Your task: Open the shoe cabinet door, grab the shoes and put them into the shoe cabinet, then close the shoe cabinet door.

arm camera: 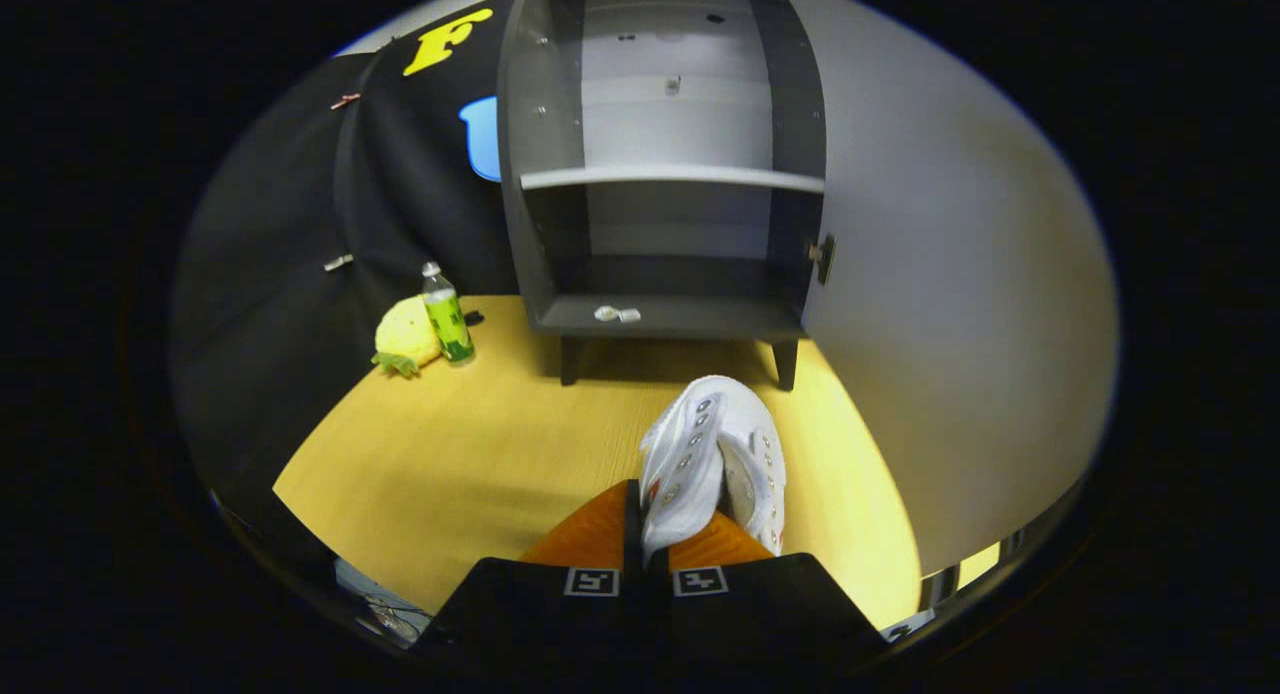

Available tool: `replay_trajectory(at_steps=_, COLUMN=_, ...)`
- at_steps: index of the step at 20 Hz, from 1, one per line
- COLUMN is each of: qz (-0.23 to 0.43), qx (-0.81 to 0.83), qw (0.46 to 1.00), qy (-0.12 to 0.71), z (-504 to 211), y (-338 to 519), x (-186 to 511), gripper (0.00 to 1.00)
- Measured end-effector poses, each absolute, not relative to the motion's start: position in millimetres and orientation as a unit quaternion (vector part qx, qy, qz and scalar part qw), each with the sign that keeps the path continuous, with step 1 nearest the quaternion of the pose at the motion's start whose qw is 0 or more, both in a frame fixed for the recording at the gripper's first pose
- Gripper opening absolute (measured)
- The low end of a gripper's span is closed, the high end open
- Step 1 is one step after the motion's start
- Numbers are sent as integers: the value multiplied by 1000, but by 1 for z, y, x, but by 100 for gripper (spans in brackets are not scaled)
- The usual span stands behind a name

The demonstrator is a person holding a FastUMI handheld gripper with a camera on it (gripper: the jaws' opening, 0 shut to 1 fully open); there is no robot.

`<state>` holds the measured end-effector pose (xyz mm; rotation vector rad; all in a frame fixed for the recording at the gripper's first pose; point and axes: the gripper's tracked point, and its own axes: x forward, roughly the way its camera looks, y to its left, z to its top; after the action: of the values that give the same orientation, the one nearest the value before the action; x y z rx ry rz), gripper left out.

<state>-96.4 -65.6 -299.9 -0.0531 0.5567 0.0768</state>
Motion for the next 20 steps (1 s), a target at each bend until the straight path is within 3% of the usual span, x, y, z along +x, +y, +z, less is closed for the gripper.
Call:
replay_trajectory(at_steps=6, qz=56, qx=-34, qw=971, qy=229, z=-211, y=-63, x=-83, gripper=5)
replay_trajectory(at_steps=20, qz=-39, qx=-33, qw=986, qy=159, z=-102, y=-51, x=108, gripper=5)
